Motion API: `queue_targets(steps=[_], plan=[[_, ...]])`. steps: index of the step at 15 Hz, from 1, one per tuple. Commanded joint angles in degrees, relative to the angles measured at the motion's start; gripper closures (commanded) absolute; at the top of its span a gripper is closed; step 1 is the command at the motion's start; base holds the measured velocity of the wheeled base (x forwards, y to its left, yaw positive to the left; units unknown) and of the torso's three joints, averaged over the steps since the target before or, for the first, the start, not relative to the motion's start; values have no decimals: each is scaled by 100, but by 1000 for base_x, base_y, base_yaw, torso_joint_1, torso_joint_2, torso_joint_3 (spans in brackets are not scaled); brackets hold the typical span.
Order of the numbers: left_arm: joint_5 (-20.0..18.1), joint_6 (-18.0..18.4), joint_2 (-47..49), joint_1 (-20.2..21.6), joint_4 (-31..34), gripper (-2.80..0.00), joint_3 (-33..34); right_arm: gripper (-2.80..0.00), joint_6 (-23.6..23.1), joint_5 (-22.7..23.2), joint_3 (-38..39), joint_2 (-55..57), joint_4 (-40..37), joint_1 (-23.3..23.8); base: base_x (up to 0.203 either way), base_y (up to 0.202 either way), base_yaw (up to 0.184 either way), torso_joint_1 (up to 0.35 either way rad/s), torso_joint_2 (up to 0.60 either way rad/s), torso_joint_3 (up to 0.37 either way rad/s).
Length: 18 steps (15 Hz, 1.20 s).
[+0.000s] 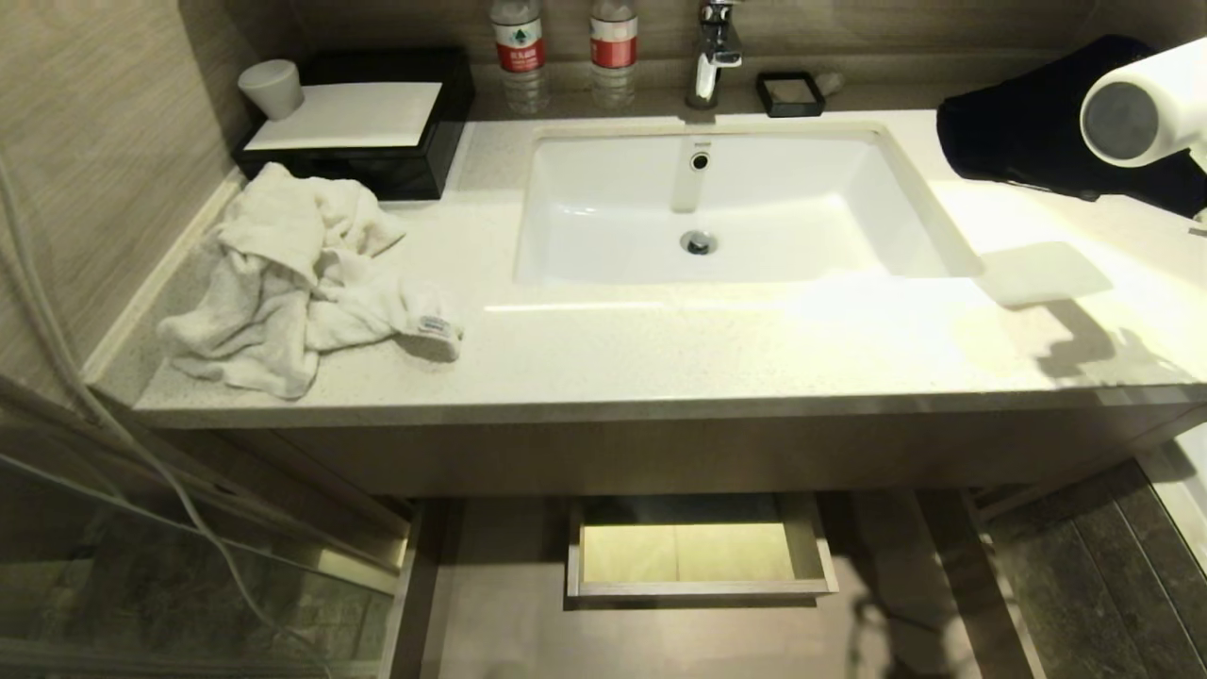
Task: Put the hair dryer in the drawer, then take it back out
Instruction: Place it on the countertop
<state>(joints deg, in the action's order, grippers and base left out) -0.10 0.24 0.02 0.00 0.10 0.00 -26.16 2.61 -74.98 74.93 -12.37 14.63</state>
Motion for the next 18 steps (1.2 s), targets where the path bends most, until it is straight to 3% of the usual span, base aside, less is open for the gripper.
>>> queue_targets(steps=[1,3,5,7,11,12,18], plan=[[1,2,6,0,-1,0,9,0,-119,7,-83,453,13,44,0,0,0,353,-134,232],[1,2,6,0,-1,0,9,0,-274,79,-164,781,23,245,0,0,0,199,-67,132],[1,2,6,0,-1,0,9,0,-408,770,-251,1064,12,430,0,0,0,67,-22,41],[1,2,6,0,-1,0,9,0,-938,1119,-345,1359,-44,563,0,0,0,0,0,0],[1,2,6,0,-1,0,0,0,-1087,1224,-389,1784,-51,646,0,0,0,0,0,0],[1,2,6,0,-1,0,9,-280,-1097,1224,-399,1823,-28,651,0,0,0,0,0,0],[1,2,6,0,-1,0,8,-280,-1001,1210,-367,1591,69,745,0,0,0,0,0,0]])
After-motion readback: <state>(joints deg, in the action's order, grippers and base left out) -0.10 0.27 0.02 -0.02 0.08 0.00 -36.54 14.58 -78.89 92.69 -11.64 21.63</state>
